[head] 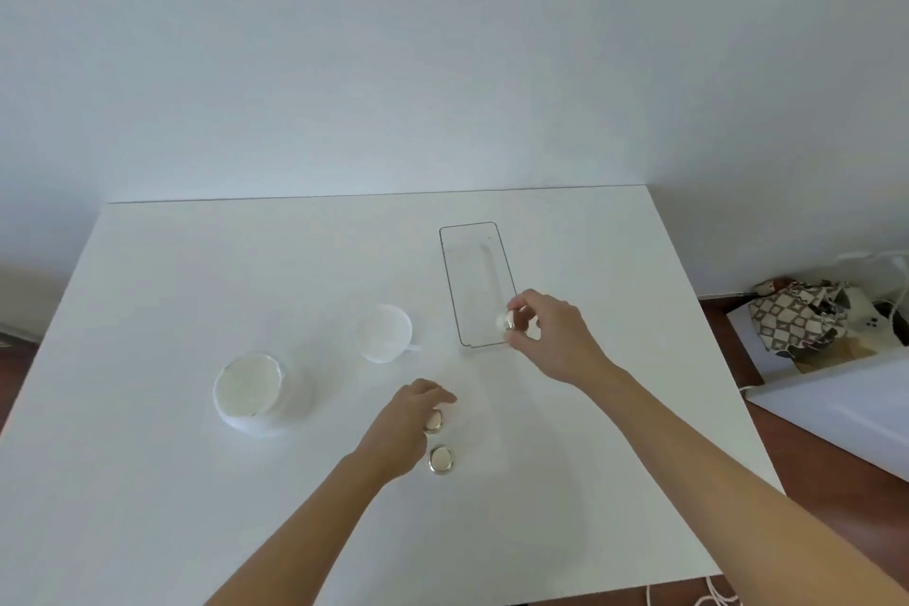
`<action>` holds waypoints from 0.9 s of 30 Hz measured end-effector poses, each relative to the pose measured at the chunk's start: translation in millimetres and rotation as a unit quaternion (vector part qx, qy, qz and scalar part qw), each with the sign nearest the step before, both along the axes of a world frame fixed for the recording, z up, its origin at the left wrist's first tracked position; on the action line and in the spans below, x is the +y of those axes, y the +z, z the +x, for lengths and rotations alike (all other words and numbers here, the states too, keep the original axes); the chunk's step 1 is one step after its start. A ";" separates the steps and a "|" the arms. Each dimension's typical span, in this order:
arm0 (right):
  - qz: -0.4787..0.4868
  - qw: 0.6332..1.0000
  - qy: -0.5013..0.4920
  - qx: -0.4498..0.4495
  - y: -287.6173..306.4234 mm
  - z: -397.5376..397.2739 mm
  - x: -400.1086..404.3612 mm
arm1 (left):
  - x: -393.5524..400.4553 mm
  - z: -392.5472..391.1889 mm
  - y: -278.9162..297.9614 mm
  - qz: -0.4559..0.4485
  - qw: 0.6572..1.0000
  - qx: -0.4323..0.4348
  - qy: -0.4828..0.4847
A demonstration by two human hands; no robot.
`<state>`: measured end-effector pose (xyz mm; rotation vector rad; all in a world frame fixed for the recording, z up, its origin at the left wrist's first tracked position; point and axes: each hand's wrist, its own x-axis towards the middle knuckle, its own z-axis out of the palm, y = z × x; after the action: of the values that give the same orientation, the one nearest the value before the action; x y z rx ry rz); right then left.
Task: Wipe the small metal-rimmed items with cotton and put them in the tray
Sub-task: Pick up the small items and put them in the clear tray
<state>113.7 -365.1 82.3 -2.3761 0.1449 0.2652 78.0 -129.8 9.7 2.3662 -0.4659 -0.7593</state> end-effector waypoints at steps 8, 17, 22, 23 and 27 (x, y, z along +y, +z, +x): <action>-0.294 0.933 0.204 -0.043 -41.8 56.8 -4.2 | -10.6 -2.4 -9.8 0.014 0.999 -0.023 0.044; -0.384 0.885 0.260 -0.042 -52.9 68.8 -0.4 | -13.0 -6.7 -4.4 -0.037 0.990 -0.056 0.125; -0.399 0.888 0.230 -0.023 -53.9 66.0 7.5 | -18.8 -0.6 5.8 -0.078 0.980 -0.097 0.154; -0.393 0.890 0.228 -0.014 -53.2 65.6 8.4 | -20.8 2.0 8.8 -0.087 0.978 -0.106 0.160; -0.258 0.949 0.177 -0.032 -54.3 60.6 1.2 | -30.5 18.6 21.1 -0.112 0.970 -0.143 0.162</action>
<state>174.4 -364.0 27.9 -2.9242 -0.2816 0.3511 96.6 -160.3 30.8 2.2657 -0.2551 -0.2050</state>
